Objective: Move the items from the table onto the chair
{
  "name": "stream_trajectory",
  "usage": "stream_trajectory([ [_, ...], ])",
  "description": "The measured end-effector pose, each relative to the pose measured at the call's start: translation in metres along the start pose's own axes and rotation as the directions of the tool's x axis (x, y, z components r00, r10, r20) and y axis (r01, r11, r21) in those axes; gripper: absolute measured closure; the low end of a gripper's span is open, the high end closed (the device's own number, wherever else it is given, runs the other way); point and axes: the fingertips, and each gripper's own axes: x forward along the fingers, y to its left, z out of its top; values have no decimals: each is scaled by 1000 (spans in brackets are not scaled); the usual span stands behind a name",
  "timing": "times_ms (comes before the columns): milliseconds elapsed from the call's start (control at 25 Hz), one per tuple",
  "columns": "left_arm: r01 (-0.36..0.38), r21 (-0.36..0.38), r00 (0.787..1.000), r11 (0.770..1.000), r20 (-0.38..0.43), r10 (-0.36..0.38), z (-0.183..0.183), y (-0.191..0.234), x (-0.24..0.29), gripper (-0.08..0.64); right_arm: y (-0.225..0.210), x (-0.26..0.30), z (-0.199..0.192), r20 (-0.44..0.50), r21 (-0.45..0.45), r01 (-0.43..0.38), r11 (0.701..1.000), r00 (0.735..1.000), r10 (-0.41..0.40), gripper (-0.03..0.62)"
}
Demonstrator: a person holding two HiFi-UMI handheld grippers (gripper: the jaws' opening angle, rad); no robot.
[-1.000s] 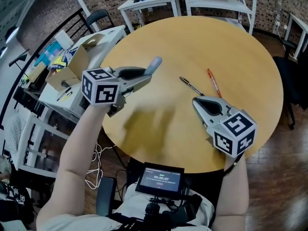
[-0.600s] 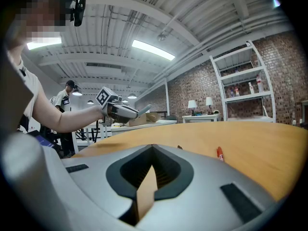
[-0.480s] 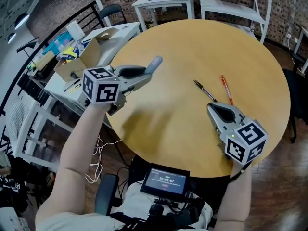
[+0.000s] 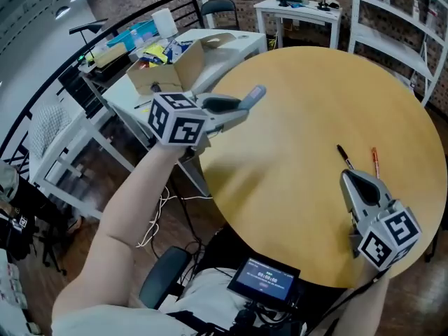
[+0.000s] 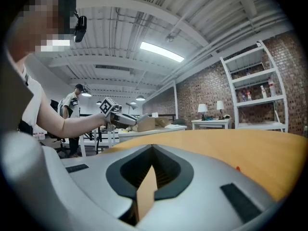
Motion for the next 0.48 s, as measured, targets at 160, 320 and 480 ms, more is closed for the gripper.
stream_trajectory([
  [160,-94,-17,996,995,-4,94,-19,36,-35,431,20,36,20,13,-61,-51,997,999,52,589],
  [320,-197,-65,980,978,-27,195,-45,79,-74,431,44,72,27,20,-107,-97,990,995,100,589],
  [480,-275,-89,960,957,-76,269,-73,105,-105,431,62,103,23,10,-156,-121,980,992,124,589],
])
